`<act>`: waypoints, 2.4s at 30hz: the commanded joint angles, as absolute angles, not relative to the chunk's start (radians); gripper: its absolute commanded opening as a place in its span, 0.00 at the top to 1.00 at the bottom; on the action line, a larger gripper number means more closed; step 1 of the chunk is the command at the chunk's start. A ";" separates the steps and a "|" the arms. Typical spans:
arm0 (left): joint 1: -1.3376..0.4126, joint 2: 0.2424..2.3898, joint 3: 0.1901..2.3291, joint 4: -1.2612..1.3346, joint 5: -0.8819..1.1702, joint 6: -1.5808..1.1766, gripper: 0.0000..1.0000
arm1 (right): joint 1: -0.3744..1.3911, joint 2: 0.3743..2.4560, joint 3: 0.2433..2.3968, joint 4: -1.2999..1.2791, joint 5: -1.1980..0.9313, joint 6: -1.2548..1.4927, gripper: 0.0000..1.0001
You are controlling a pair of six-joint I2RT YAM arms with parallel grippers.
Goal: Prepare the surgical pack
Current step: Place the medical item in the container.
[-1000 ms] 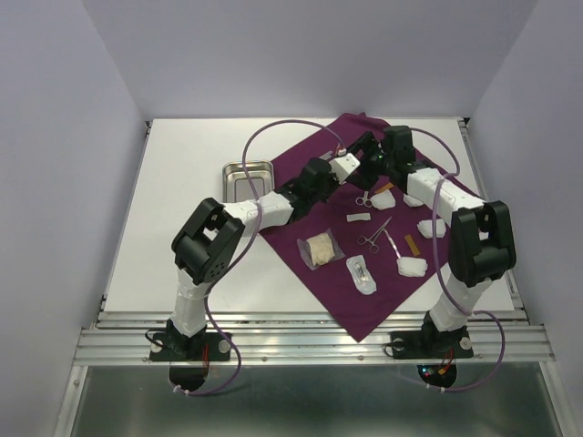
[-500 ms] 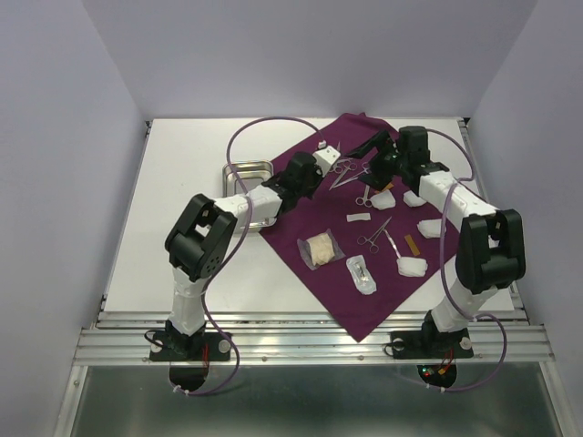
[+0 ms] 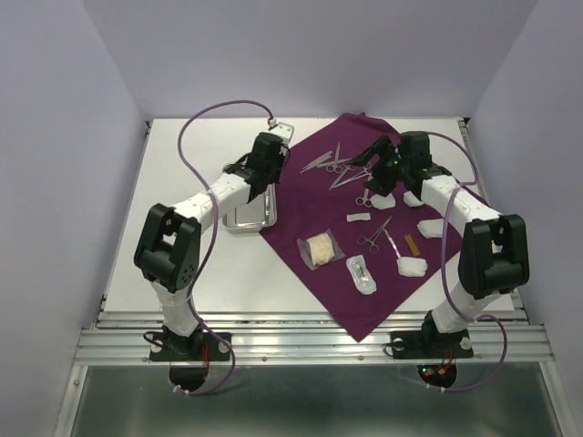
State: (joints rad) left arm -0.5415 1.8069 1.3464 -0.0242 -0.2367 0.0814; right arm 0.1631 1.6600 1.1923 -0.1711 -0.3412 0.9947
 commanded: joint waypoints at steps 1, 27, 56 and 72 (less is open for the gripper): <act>-0.436 1.749 1.377 -0.147 -0.151 -0.087 1.00 | 0.155 1.603 1.193 -0.187 -0.307 0.937 0.05; -0.221 1.930 1.348 0.017 0.328 -0.574 1.00 | 0.155 1.606 1.160 -0.195 -0.307 0.908 0.05; -0.186 1.833 1.152 0.179 0.137 -0.863 1.00 | 0.155 1.614 1.144 -0.196 -0.311 0.908 0.05; -0.187 1.816 1.094 0.276 0.095 -1.028 0.41 | 0.155 1.594 1.129 -0.202 -0.310 0.905 0.04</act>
